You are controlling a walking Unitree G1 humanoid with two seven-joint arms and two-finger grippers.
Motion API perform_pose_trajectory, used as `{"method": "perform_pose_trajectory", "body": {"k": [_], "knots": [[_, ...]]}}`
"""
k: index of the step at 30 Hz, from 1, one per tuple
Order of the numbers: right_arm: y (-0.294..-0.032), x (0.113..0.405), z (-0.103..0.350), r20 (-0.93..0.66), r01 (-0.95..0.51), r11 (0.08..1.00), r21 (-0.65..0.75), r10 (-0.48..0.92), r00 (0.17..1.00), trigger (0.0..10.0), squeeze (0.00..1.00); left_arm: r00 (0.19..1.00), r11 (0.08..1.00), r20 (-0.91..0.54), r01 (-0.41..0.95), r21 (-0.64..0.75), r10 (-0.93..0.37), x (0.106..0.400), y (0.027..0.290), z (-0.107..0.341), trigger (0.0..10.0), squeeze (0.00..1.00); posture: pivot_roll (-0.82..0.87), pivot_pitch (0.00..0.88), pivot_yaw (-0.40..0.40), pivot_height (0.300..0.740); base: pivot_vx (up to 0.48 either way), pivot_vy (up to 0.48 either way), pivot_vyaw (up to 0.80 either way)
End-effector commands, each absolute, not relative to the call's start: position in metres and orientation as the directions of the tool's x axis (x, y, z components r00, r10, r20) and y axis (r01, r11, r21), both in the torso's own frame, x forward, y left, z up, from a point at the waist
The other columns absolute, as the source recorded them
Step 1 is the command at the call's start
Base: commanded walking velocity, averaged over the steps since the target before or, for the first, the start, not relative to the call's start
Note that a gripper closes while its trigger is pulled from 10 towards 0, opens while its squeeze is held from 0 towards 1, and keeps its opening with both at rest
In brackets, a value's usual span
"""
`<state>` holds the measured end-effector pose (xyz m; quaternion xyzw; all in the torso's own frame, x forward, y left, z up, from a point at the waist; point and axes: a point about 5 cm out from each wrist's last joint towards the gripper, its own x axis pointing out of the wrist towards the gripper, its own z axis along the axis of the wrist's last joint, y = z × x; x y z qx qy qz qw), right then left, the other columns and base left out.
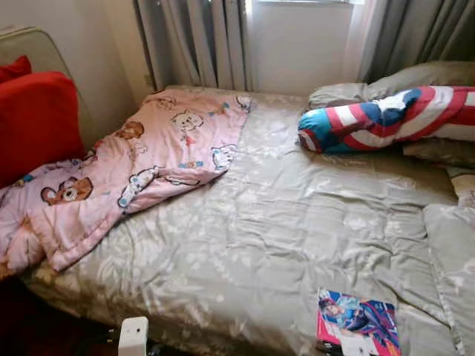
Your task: Clean up the room
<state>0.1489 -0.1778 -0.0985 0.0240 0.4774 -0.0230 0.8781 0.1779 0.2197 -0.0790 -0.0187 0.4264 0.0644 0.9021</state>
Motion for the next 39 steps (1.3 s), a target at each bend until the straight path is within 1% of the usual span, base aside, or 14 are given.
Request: {"method": "perform_pose_trajectory", "body": {"k": [1,4,9,11,16,21,25,29,34,39], "knots": [[-0.181,0.142,-0.101,-0.852,0.064,0.998,0.005,-0.030,0.522,10.0,0.00,0.616,0.992,-0.782,-0.123,0.025,0.096,0.176,0.219,-0.080,10.0,0.00,-0.05,0.000,0.056,0.740,0.000,0.281,0.00],[-0.182,0.139,-0.102,-0.854,0.066,0.998,0.004,-0.031,0.519,10.0,0.00,0.615,0.992,-0.782,-0.123,0.026,0.097,0.175,0.220,-0.080,10.0,0.00,-0.05,0.000,0.056,0.740,0.000,0.282,0.00],[-0.195,0.129,-0.103,-0.860,0.077,0.997,-0.006,-0.044,0.509,10.0,0.00,0.614,0.992,-0.783,-0.122,0.027,0.097,0.175,0.220,-0.081,10.0,0.00,-0.05,0.000,0.058,0.740,0.000,0.281,0.00],[-0.205,0.124,-0.103,-0.862,0.083,0.996,-0.013,-0.053,0.505,10.0,0.00,0.614,0.992,-0.784,-0.121,0.027,0.096,0.175,0.220,-0.081,10.0,0.00,-0.05,0.000,0.058,0.740,0.000,0.281,0.00],[-0.213,0.122,-0.102,-0.862,0.089,0.996,-0.017,-0.059,0.504,10.0,0.00,0.613,0.992,-0.784,-0.120,0.028,0.097,0.174,0.221,-0.081,10.0,0.00,-0.05,0.003,0.059,0.740,0.000,0.282,0.00],[-0.214,0.124,-0.101,-0.860,0.089,0.996,-0.015,-0.058,0.507,10.0,0.00,0.613,0.993,-0.784,-0.118,0.029,0.096,0.173,0.221,-0.081,10.0,0.00,-0.05,0.004,0.059,0.740,0.000,0.282,0.00],[-0.207,0.131,-0.101,-0.857,0.081,0.997,-0.009,-0.049,0.513,10.0,0.00,0.614,0.993,-0.784,-0.117,0.030,0.095,0.173,0.221,-0.081,10.0,0.00,-0.05,0.005,0.058,0.740,0.000,0.282,0.00],[-0.190,0.138,-0.101,-0.856,0.066,0.998,0.004,-0.031,0.516,10.0,0.00,0.614,0.993,-0.784,-0.116,0.029,0.094,0.174,0.220,-0.081,10.0,0.00,-0.05,0.002,0.057,0.740,0.000,0.282,0.00],[-0.179,0.142,-0.101,-0.855,0.057,0.998,0.011,-0.020,0.519,10.0,0.00,0.616,0.993,-0.782,-0.113,0.027,0.091,0.175,0.219,-0.081,10.0,0.00,-0.05,0.001,0.056,0.740,0.000,0.283,0.00],[-0.176,0.142,-0.101,-0.854,0.052,0.999,0.011,-0.018,0.519,10.0,0.00,0.617,0.993,-0.781,-0.112,0.028,0.092,0.175,0.219,-0.081,10.0,0.00,-0.05,0.000,0.057,0.740,0.000,0.280,0.00]]}}
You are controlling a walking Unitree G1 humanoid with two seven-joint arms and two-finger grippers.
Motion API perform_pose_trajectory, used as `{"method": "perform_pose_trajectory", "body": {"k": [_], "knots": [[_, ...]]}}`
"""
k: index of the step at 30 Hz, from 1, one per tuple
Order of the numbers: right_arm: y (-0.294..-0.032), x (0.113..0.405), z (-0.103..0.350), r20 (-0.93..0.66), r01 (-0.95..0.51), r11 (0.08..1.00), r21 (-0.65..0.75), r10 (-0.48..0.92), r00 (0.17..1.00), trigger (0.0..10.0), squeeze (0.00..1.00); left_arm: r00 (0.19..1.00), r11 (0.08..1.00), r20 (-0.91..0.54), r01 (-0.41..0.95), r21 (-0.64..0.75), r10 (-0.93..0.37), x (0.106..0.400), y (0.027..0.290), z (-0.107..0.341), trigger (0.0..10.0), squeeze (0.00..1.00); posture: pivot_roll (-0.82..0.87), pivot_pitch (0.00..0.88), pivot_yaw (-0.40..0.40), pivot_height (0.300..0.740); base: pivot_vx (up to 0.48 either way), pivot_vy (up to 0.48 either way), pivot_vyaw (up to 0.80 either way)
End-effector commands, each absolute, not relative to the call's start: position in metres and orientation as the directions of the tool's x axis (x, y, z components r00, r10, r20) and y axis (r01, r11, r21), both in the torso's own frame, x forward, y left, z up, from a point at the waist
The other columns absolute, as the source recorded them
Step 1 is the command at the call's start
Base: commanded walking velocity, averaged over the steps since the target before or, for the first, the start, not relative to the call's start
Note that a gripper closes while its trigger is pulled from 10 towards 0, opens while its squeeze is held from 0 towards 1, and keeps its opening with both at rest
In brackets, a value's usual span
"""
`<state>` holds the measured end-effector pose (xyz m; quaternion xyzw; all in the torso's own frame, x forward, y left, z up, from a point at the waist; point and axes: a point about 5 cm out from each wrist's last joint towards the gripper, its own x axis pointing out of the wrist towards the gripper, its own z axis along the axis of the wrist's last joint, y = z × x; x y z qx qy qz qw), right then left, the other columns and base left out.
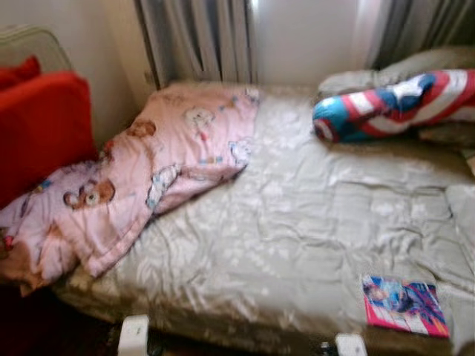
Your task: Clean up the room
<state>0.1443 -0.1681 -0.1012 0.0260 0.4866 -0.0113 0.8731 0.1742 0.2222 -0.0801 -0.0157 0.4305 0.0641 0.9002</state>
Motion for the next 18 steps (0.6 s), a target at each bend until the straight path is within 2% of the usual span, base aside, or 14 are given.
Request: {"method": "perform_pose_trajectory", "body": {"k": [1,11,18], "knots": [[-0.177,0.142,-0.101,-0.854,0.052,0.999,0.011,-0.018,0.519,10.0,0.00,0.617,0.993,-0.781,-0.112,0.028,0.092,0.175,0.219,-0.081,10.0,0.00,-0.05,0.000,0.057,0.740,0.000,0.277,0.00],[-0.205,0.129,-0.101,-0.858,0.068,0.998,-0.005,-0.040,0.511,10.0,0.00,0.620,0.993,-0.779,-0.110,0.028,0.091,0.175,0.219,-0.080,10.0,0.00,-0.05,0.000,0.057,0.740,0.000,0.282,0.00],[-0.211,0.126,-0.101,-0.860,0.073,0.997,-0.010,-0.046,0.508,10.0,0.00,0.621,0.994,-0.779,-0.111,0.026,0.089,0.176,0.218,-0.080,10.0,0.00,-0.05,0.000,0.054,0.740,0.000,0.283,0.00]]}}
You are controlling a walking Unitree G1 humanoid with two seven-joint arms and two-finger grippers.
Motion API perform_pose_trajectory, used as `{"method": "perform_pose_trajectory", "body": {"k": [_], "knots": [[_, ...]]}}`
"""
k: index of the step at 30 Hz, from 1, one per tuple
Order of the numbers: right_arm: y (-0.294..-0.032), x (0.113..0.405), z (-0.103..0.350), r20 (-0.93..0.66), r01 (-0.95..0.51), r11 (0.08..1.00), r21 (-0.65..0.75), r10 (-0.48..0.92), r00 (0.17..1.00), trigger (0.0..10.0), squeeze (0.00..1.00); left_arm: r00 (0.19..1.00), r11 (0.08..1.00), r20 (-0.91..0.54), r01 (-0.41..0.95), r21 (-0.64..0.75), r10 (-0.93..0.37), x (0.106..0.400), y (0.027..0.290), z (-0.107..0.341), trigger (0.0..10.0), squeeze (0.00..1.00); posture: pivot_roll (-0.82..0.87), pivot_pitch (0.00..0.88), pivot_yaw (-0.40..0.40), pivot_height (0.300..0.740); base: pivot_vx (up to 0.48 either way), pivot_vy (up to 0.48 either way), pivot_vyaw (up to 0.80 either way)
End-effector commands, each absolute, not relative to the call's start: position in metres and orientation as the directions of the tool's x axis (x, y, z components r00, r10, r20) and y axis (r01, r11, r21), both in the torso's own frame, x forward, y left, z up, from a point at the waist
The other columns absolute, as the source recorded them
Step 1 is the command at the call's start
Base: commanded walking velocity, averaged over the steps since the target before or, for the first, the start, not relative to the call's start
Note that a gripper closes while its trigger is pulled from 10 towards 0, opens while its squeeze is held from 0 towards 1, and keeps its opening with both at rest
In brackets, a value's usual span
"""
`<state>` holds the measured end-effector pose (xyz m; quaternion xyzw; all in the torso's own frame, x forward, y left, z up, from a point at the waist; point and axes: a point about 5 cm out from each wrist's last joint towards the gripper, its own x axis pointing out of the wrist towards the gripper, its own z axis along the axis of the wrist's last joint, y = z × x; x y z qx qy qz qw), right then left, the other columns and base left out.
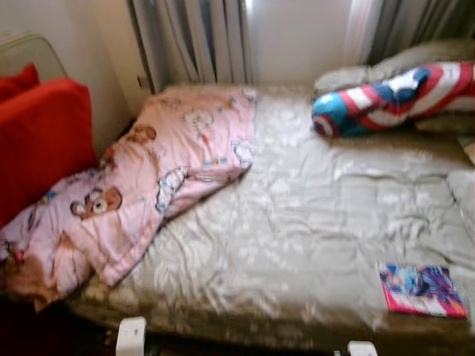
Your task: Clean up the room
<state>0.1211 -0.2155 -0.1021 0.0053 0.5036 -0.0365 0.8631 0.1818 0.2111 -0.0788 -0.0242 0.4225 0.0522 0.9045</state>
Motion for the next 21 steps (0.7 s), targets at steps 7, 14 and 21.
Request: {"method": "perform_pose_trajectory", "body": {"k": [7,14,21], "knots": [[-0.185,0.141,-0.101,-0.856,0.053,0.999,0.010,-0.019,0.517,10.0,0.00,0.620,0.993,-0.780,-0.115,0.024,0.091,0.176,0.218,-0.081,10.0,0.00,-0.05,0.000,0.052,0.740,0.000,0.280,0.00],[-0.168,0.148,-0.100,-0.852,0.040,0.999,0.024,0.000,0.524,10.0,0.00,0.617,0.993,-0.781,-0.118,0.023,0.092,0.174,0.219,-0.081,10.0,0.00,-0.05,0.001,0.051,0.740,0.000,0.275,0.00],[-0.185,0.133,-0.103,-0.859,0.054,0.998,0.014,-0.015,0.512,10.0,0.00,0.613,0.992,-0.784,-0.121,0.024,0.094,0.173,0.220,-0.081,10.0,0.00,-0.05,0.005,0.051,0.740,0.000,0.275,0.00]]}}
